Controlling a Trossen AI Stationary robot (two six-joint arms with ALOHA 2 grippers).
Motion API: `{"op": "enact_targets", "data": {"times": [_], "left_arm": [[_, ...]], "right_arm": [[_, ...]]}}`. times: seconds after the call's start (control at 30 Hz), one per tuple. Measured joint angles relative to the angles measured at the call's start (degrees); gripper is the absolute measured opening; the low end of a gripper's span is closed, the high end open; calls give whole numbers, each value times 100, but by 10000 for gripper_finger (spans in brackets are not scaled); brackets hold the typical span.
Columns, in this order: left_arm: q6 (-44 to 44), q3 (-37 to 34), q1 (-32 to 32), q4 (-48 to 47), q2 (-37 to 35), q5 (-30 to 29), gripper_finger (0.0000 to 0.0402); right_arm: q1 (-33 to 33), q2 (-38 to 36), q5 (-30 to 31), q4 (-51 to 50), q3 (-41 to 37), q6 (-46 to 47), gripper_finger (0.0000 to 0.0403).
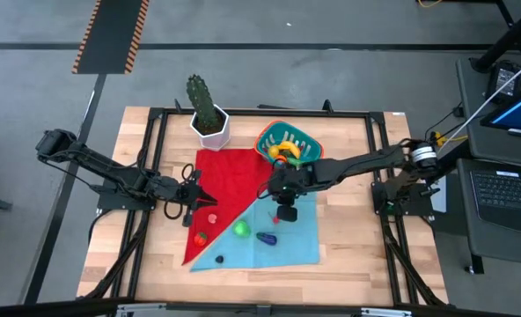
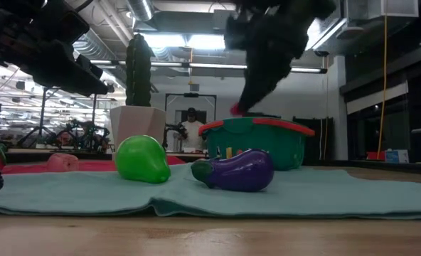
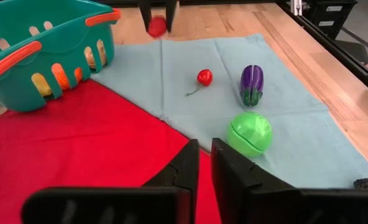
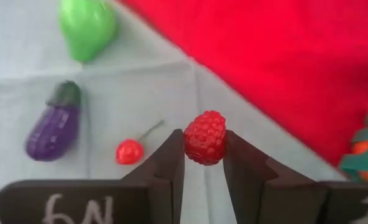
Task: Pick and placing Produce into tupperware
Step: Put the red raspberry into the blue basket
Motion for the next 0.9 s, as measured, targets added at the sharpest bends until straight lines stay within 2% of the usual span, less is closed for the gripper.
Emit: {"op": "enact_targets", "data": {"times": [0.2,0.6,0.73,0.9], "left_arm": [[-1,0,-2,2,0,0,46],[-1,0,0,45,0,-2,61],[-1,0,19,66,0,-1,63],[-1,0,131,107,0,-2,56]], "right_arm": [[0,-795,269,473,-829,109,91],[0,-2851,275,3721,-3592,196,90],[-4,-3292,275,4998,-4389,71,90],[-108,-3643,273,5918,-5081,94,90]]}}
